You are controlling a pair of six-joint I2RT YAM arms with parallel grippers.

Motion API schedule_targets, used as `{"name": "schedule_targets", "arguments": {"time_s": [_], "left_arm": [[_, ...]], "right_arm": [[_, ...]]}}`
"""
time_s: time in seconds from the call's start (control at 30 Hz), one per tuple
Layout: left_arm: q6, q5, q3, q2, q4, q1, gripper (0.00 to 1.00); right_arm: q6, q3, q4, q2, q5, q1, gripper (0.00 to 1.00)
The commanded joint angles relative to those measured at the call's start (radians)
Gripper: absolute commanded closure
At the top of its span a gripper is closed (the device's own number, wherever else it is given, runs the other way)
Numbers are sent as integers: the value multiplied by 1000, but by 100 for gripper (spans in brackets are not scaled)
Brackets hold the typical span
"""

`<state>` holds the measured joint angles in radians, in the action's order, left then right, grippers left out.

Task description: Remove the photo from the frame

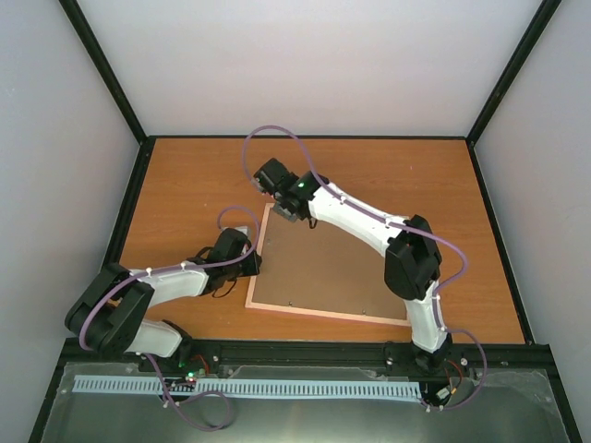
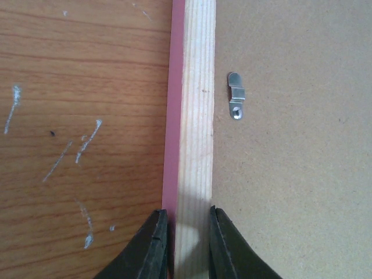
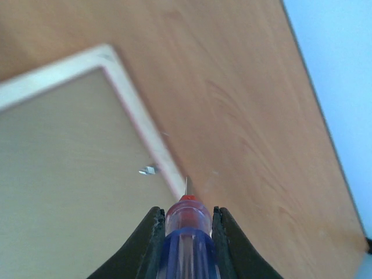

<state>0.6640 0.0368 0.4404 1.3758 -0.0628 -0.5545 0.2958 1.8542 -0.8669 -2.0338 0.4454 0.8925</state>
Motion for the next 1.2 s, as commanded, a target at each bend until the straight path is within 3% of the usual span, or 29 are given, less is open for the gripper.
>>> {"name": "schedule_targets", "arguments": {"time_s": [0.0,0.27,0.43,0.5,0.6,0.73,0.9,1.03,1.17], "left_arm": [[31,21,-12,4,91,2,99],[14,29,-9,-43,93,4,99],[0,10,37,-74,132,6,96],[-10,6,62,-82,154,12,88],[-33,-8,111,-91,211,19,63],[-53,-33,161,-130,308,21,51],[-70,-2,196,-178,379,20,50],[-82,87,184,-209,407,-7,53],[16,65,168,-254,519,-89,54]], "right_arm": [[45,2,0,-10,142,-27,97],[10,-18,-40,98,-238,-85,97],[3,-121,-17,205,-436,-163,97],[8,-173,-7,258,-542,-204,97],[30,-262,20,356,-633,-257,97],[70,-413,76,479,-645,-286,97],[131,-541,100,590,-702,-303,97],[176,-619,90,653,-856,-305,97],[199,-667,82,693,-937,-304,97]]}}
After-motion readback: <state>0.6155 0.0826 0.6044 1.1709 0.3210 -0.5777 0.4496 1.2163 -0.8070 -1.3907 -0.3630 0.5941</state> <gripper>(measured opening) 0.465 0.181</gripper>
